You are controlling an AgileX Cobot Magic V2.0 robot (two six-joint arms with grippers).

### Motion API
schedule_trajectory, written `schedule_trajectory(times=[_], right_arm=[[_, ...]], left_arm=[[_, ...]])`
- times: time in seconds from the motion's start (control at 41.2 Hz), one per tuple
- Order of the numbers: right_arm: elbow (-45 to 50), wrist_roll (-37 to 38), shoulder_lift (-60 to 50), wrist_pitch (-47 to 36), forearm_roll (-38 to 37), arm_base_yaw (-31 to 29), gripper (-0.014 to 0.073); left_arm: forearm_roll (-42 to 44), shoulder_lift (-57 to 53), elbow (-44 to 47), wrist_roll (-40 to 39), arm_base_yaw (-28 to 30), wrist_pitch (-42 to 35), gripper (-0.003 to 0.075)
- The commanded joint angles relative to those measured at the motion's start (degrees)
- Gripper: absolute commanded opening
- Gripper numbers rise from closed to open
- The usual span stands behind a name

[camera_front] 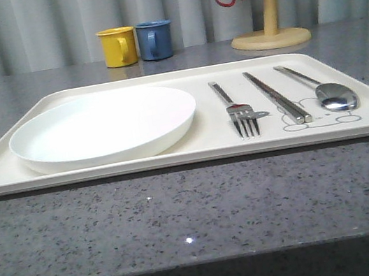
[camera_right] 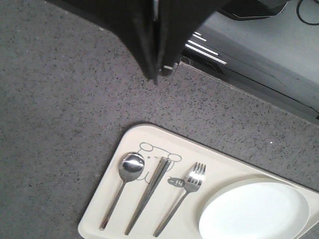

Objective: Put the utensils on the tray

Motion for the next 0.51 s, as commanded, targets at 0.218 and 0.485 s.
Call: schedule_trajectory(times=[0.218, 0.485], right_arm=[[-1.3, -0.1, 0.6, -3.4, 0.4, 0.0, -0.0068], [3.8, -0.1, -2.6, -12.1, -1.3, -3.6, -0.0068]], left_arm=[[-0.1, -1.4, -0.2, -0.7, -0.4, -4.7, -0.0018], [-0.1, -1.4, -0.2, -0.7, -0.4, -4.7, -0.0018]])
